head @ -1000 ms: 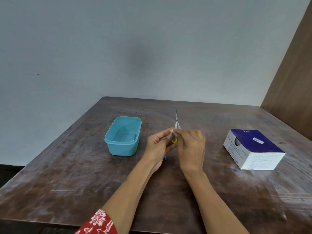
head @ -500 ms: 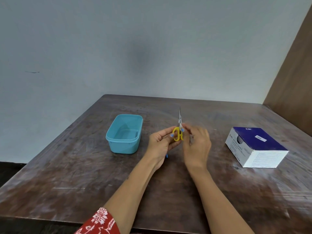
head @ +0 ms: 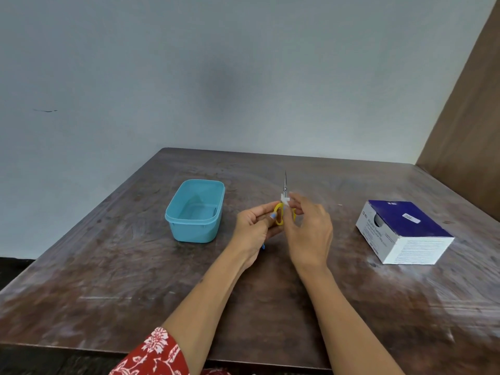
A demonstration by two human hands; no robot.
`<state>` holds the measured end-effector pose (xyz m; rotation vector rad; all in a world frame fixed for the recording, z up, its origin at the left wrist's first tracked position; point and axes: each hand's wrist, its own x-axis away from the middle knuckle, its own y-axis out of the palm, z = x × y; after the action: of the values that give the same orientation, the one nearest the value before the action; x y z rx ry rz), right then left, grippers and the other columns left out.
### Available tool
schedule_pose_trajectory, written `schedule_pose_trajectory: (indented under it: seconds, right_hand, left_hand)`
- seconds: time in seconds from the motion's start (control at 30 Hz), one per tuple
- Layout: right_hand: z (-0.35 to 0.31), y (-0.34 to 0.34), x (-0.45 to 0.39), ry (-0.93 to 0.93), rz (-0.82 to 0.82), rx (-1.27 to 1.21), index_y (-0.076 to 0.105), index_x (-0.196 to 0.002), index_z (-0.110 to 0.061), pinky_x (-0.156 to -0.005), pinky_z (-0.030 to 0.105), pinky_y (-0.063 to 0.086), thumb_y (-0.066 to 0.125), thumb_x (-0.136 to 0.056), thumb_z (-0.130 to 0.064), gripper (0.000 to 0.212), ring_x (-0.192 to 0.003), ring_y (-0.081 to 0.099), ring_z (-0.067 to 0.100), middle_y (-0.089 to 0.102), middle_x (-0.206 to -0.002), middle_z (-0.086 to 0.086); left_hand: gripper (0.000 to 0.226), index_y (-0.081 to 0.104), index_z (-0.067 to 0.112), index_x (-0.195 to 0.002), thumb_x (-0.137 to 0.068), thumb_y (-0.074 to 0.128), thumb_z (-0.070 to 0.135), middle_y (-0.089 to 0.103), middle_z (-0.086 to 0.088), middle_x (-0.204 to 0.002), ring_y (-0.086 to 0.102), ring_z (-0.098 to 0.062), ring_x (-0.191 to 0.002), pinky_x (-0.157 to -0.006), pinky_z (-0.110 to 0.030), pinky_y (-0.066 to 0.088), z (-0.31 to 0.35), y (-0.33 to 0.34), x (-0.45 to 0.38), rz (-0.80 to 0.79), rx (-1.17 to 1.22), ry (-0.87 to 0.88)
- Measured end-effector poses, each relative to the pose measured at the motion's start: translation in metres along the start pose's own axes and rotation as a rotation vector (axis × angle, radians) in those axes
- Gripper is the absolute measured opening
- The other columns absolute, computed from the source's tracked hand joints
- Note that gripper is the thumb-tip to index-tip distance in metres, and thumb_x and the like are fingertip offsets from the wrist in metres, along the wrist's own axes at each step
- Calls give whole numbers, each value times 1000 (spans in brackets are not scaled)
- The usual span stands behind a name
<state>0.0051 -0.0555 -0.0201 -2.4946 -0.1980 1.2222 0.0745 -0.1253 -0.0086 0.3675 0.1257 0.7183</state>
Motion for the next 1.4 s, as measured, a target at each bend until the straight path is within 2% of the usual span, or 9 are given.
schedule_pose_trajectory:
  seconds: [0.1, 0.3, 0.5, 0.67, 0.83, 0.97, 1.07, 1.3, 1.4]
  right_hand:
    - [0, -2, 0, -12, 28, -51, 70, -102, -12, -72, 40, 52, 66, -81, -9, 21, -79, 64, 25, 71, -86, 4]
    - [3, 2, -1, -129, 3, 53, 72, -96, -14, -66, 37, 49, 49, -84, -26, 29, -76, 60, 26, 68, -80, 4]
    - [6, 8, 1, -277, -6, 71, 73, -93, -20, -70, 25, 28, 59, -82, -19, 18, -79, 47, 14, 66, -81, -3]
    - [7, 6, 1, -264, 20, 97, 73, -94, -23, -70, 28, 31, 53, -82, -22, 22, -77, 50, 16, 67, -81, -4]
    - [1, 4, 2, -307, -47, 90, 74, -77, -27, -72, 27, 28, 56, -73, -26, 18, -75, 48, 14, 68, -76, -11]
    - [1, 2, 4, -275, -49, 156, 71, -69, -27, -72, 28, 25, 55, -70, -29, 16, -69, 52, 18, 66, -68, -10]
    - [4, 1, 2, -241, -5, 198, 73, -75, -27, -72, 31, 28, 64, -73, -25, 9, -70, 54, 20, 68, -71, -8]
    - [3, 0, 1, -255, -5, 228, 73, -77, -26, -73, 31, 26, 67, -72, -26, 7, -70, 53, 19, 68, -71, -8]
    - [6, 1, 0, -236, 46, 228, 74, -81, -26, -74, 30, 26, 67, -75, -23, 10, -72, 50, 17, 67, -73, -9]
  left_hand:
    - [25, 64, 4, -111, -91, 50, -1, 71, -6, -98, 70, -10, -81, -74, -26, 59, 1, -1, 0, 10, -12, -15]
    - [27, 62, 3, -115, -91, 49, -1, 70, -7, -100, 69, -10, -82, -71, -22, 58, 1, -2, 0, 6, -15, -9]
    - [29, 61, 1, -117, -93, 45, -4, 68, -11, -103, 67, -12, -87, -73, -21, 57, 1, -3, -1, -1, 12, 9]
    - [30, 61, 0, -116, -93, 43, -5, 69, -8, -97, 69, -9, -78, -68, -20, 57, 4, -2, 1, -6, 27, -5]
    - [27, 63, -3, -106, -93, 40, -1, 72, -6, -76, 68, -10, -65, -63, -21, 58, 12, -4, 0, 20, 150, -5]
    - [22, 65, 0, -107, -93, 48, 3, 71, -10, -89, 70, -12, -70, -64, -23, 58, 10, -6, -1, 78, 128, 11]
    - [23, 63, -2, -110, -90, 51, -2, 70, -12, -98, 70, -14, -77, -67, -23, 58, 9, -5, 0, 69, 113, 16]
    - [24, 63, 0, -111, -90, 52, -1, 69, -15, -106, 69, -17, -85, -69, -23, 58, 9, -6, -1, 90, 89, 16]
    - [23, 64, 2, -108, -90, 50, -3, 70, -10, -97, 70, -12, -78, -67, -23, 59, 9, -5, 2, 55, 67, -8]
